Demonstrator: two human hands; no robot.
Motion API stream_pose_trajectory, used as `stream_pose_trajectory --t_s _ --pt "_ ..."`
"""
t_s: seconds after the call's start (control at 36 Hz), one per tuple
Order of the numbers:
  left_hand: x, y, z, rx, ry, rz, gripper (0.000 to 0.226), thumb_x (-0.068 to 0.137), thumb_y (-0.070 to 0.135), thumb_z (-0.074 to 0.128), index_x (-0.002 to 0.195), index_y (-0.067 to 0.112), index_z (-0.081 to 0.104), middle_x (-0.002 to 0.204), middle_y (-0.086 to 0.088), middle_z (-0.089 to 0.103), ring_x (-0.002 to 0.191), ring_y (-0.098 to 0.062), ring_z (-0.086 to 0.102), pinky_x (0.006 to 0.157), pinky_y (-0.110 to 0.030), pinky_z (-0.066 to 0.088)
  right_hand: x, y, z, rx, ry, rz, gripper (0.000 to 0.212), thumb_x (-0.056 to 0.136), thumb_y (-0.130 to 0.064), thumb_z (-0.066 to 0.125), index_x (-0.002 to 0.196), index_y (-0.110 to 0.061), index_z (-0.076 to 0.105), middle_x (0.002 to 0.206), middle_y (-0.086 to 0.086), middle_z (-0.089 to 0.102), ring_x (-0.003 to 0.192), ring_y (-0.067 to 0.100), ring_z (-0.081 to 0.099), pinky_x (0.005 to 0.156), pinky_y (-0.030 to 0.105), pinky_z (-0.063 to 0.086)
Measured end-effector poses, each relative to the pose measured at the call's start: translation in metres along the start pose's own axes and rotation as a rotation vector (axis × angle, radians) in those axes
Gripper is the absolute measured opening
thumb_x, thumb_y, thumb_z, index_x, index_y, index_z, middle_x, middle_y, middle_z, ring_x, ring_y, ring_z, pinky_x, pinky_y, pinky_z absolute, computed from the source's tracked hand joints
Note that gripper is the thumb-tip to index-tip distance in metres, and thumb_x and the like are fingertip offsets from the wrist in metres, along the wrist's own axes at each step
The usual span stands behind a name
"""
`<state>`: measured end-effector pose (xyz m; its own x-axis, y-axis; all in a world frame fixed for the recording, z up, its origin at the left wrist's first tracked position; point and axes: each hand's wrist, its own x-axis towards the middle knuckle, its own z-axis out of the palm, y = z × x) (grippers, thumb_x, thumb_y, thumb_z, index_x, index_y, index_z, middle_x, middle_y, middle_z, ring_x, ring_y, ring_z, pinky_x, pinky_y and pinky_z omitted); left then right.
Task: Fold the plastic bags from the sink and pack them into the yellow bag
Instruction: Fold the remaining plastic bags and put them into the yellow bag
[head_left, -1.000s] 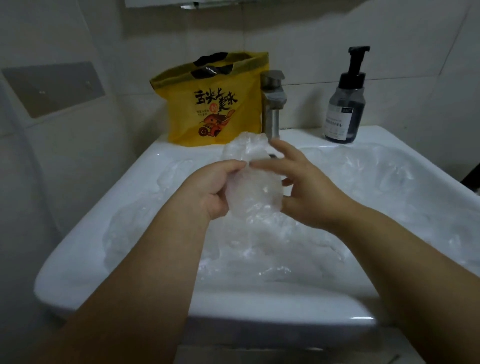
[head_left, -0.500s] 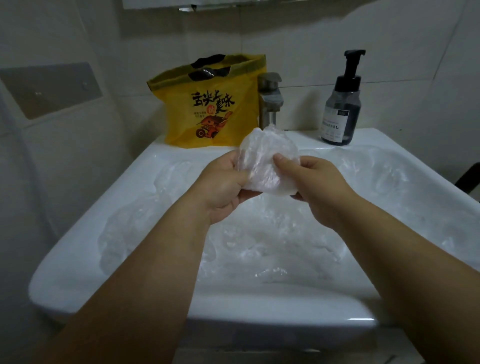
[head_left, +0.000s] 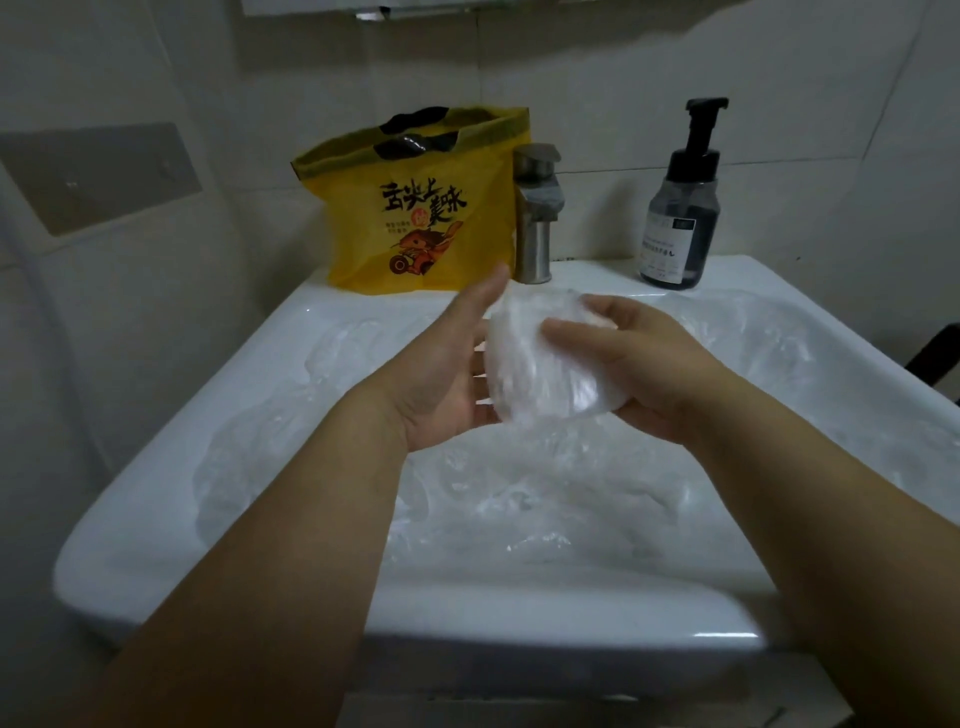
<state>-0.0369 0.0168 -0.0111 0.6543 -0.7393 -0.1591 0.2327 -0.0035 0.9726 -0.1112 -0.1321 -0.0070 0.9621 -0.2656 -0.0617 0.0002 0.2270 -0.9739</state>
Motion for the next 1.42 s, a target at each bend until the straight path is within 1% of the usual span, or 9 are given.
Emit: stream_pose_trajectory --t_s 0.14,0.25,0.36,0.47,0.58,0.92,1.0,1.33,1.42 --pt "0.0 -0.006 0.004 0.085 0.004 -0.001 0.053 0.076 0.043 0.068 0.119 0.012 0.063 0.115 -0.011 0.07 0.108 -0.024 0.067 0.099 -0.043 0.05 0.0 0.005 0.002 -0.199 -0.065 0.025 0.061 0.073 -0.009 0.078 0.126 -0.014 0.048 0.106 0.012 0.065 0.087 0.029 0.071 0.076 0.041 0.06" --pt "0.006 -0.007 -0.001 0.07 0.18 0.078 0.038 0.092 0.026 0.061 0.123 0.004 0.061 0.114 -0.012 0.07 0.108 -0.026 0.067 0.099 -0.041 0.05 0.002 0.001 0.001 0.053 -0.06 0.077 0.07 0.08 -0.005 0.069 0.141 -0.016 0.036 0.114 0.011 0.056 0.093 0.029 0.067 0.068 0.033 0.06" --pt "0.011 -0.005 -0.002 -0.084 0.324 0.185 0.029 0.097 0.018 0.055 0.123 0.004 0.06 0.114 -0.014 0.07 0.105 -0.024 0.068 0.096 -0.037 0.052 0.002 0.004 0.002 0.088 -0.172 0.203 0.068 0.069 -0.024 0.071 0.131 -0.01 0.048 0.127 0.017 0.056 0.109 0.033 0.062 0.083 0.038 0.057" --pt "0.011 -0.004 -0.002 -0.169 0.322 0.209 0.027 0.097 0.009 0.053 0.122 0.002 0.059 0.114 -0.017 0.069 0.099 -0.026 0.069 0.084 -0.034 0.057 0.004 0.01 0.007 0.047 -0.116 0.193 0.021 0.091 -0.009 0.058 0.111 -0.004 0.061 0.106 0.015 0.069 0.09 0.025 0.068 0.081 0.035 0.058" --pt "0.009 0.0 -0.003 -0.22 0.263 0.197 0.029 0.094 0.0 0.051 0.122 -0.004 0.058 0.112 -0.02 0.067 0.092 -0.024 0.068 0.078 -0.03 0.057 0.005 0.002 0.001 0.19 -0.073 0.11 0.017 0.095 -0.003 0.05 0.108 -0.002 0.06 0.09 0.012 0.072 0.072 0.019 0.069 0.065 0.026 0.059" --pt "-0.001 0.0 -0.011 -0.102 0.045 0.1 0.028 0.094 -0.003 0.049 0.116 0.006 0.062 0.105 -0.011 0.07 0.086 -0.017 0.068 0.076 -0.026 0.057 0.0 -0.011 -0.019 0.132 -0.201 0.119 0.024 0.092 0.005 0.046 0.107 -0.003 0.061 0.077 0.011 0.065 0.057 0.014 0.059 0.05 0.019 0.052" --pt "-0.004 -0.001 -0.01 -0.022 0.039 0.068 0.024 0.096 0.0 0.048 0.114 0.008 0.062 0.094 -0.009 0.071 0.075 -0.014 0.069 0.063 -0.026 0.059 -0.001 -0.012 -0.024 0.066 -0.206 0.112 0.027 0.092 0.006 0.044 0.113 -0.001 0.059 0.082 0.014 0.064 0.058 0.016 0.058 0.049 0.02 0.053" --pt "-0.008 0.005 -0.004 -0.118 0.03 0.161 0.026 0.095 -0.003 0.039 0.084 0.004 0.061 0.065 -0.006 0.063 0.048 -0.009 0.057 0.047 -0.019 0.05 -0.005 -0.016 -0.022 0.188 -0.296 0.124 0.026 0.071 -0.008 0.042 0.059 -0.006 0.064 0.066 0.011 0.059 0.056 0.021 0.057 0.049 0.026 0.054" --pt "-0.009 0.007 -0.005 -0.154 0.047 0.13 0.044 0.092 0.007 0.034 0.066 0.005 0.071 0.068 -0.009 0.063 0.053 -0.017 0.059 0.048 -0.024 0.053 -0.003 -0.012 -0.021 0.104 -0.189 0.084 0.04 0.089 -0.02 0.044 0.058 -0.005 0.062 0.059 0.008 0.058 0.054 0.021 0.057 0.052 0.027 0.053"
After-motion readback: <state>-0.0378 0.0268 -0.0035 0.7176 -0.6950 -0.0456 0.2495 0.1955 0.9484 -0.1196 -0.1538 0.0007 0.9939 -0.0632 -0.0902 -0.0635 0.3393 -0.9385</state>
